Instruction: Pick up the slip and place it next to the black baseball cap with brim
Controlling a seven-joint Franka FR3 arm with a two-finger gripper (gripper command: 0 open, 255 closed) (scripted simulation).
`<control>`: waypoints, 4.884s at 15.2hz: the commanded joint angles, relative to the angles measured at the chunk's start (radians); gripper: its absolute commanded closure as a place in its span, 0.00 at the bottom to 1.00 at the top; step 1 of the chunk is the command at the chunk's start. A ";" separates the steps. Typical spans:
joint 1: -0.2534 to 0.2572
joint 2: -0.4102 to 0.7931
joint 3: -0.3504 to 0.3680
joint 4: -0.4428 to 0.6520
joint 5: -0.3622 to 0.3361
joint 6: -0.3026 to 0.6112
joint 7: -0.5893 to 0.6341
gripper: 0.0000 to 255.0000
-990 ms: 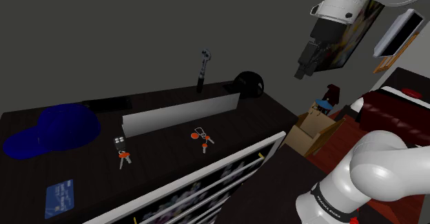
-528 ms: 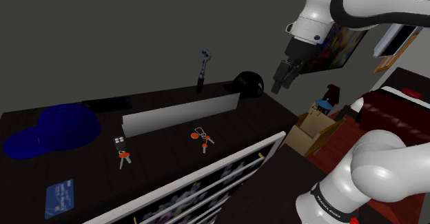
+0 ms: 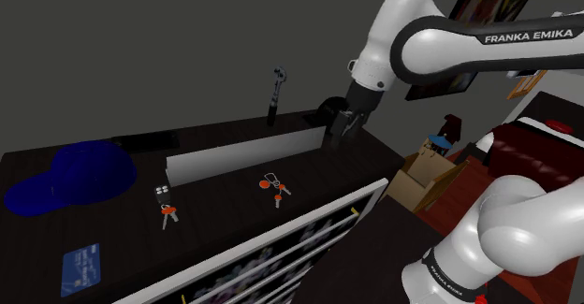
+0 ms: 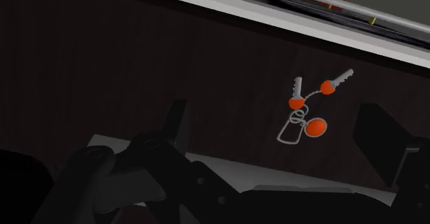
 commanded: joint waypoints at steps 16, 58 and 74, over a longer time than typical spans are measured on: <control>0.036 0.553 0.150 0.059 -0.090 0.548 0.118 0.00; 0.041 0.434 0.142 0.126 -0.055 0.365 0.096 1.00; 0.041 0.331 0.126 0.252 -0.040 0.138 0.086 1.00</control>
